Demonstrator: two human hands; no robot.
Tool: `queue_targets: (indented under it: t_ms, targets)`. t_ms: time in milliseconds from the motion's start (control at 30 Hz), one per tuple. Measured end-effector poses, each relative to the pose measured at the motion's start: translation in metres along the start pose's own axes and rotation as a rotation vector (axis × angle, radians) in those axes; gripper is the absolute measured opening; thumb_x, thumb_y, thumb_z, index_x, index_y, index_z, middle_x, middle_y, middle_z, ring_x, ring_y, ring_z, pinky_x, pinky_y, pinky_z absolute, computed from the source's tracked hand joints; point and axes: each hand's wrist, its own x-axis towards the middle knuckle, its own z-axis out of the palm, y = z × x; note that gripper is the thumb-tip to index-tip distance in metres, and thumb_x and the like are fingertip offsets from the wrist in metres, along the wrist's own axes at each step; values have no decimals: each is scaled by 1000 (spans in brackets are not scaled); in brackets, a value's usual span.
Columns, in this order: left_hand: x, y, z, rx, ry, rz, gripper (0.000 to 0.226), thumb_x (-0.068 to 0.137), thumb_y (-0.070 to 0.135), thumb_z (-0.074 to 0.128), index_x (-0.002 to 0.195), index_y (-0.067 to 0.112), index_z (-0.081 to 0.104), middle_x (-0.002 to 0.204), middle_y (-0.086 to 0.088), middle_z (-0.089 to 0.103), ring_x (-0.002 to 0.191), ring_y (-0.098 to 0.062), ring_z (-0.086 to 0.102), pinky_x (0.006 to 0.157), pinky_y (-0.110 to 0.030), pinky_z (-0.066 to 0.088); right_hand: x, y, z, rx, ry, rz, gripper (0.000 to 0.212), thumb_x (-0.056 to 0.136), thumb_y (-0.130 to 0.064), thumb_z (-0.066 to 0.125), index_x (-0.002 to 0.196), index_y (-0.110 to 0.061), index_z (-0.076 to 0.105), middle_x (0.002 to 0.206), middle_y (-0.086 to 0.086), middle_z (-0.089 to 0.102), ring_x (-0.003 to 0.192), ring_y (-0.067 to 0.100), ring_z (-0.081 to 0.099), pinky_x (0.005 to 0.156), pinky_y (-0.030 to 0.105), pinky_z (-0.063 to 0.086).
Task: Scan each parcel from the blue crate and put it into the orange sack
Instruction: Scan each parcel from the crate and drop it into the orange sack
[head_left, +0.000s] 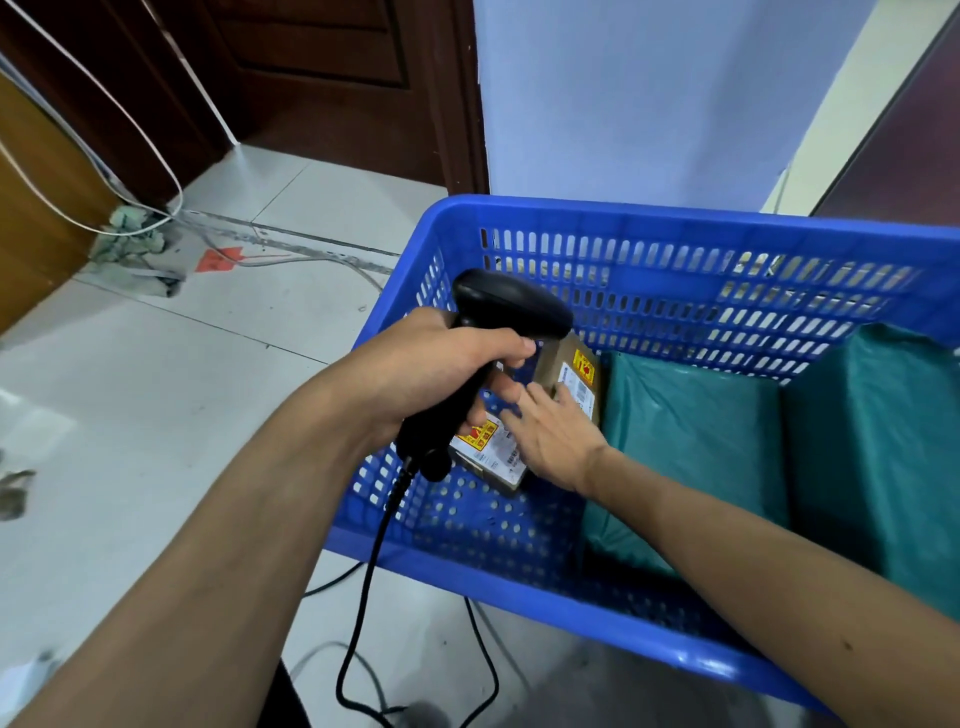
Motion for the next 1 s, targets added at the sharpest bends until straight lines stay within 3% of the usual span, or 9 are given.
queue_targets:
  t_ms: [167,467,567,633,667,767,833,900,1000]
  targets:
    - [1,3,2,-10,5,17,31,95,29,72,109,2,73,81,-7,77,53,-17,56,54,-28,49,-2,14,-12,125,-41,246,40,97,-19,54,135,-9,44,142,16,31,126,33,40,80,42,55]
    - [0,3,8,-28,26,81,28,96,29,71,110,4,73,82,-7,75,53,-15,56,54,-26,50,0,52,-48,673,-192,755,75,95,-31,68,152,-3,28,158,29,24,130,47,50,99,46,46]
    - [1,1,11,-64,52,118,25,97,27,70,107,5,74,81,-6,74,55,-15,57,56,-28,51,-13,85,-69,1001,-184,898,50,94,-34,70,128,1,54,126,21,62,100,35,67,77,41,59]
    - [1,2,14,-106,70,145,21,97,23,70,102,3,73,79,-6,73,58,-17,56,56,-27,50,-30,104,-86,1155,-116,955,25,97,-27,67,98,-3,63,98,16,66,71,24,63,54,33,55]
    - [-1,3,16,-114,74,166,18,97,20,70,98,3,73,79,-6,72,59,-18,56,56,-28,50,-41,112,-97,1185,-91,961,21,98,-24,65,95,-4,63,92,15,64,66,22,60,53,33,54]
    - [-5,5,20,-90,100,226,7,91,9,73,89,3,71,77,-12,69,64,-24,56,61,-33,50,-66,128,-131,1185,-8,915,13,97,-21,59,97,-8,62,92,15,58,72,28,59,59,39,56]
    - [-10,5,24,-64,132,267,11,87,7,77,81,8,68,67,-13,64,64,-25,56,65,-37,51,-88,132,-156,1209,90,923,10,95,-20,59,95,-11,62,85,14,57,66,27,55,47,28,47]
    - [-13,4,27,-42,184,328,18,84,13,83,78,12,66,60,-8,64,60,-23,59,68,-41,54,-112,131,-176,1246,162,939,8,94,-22,62,96,-14,63,80,10,57,57,21,50,38,19,37]
    - [-30,9,33,-29,273,465,24,77,26,90,79,11,71,61,4,68,54,-13,60,70,-38,54,-155,123,-212,1340,250,958,16,91,-29,68,101,-16,70,85,7,60,65,21,52,43,23,38]
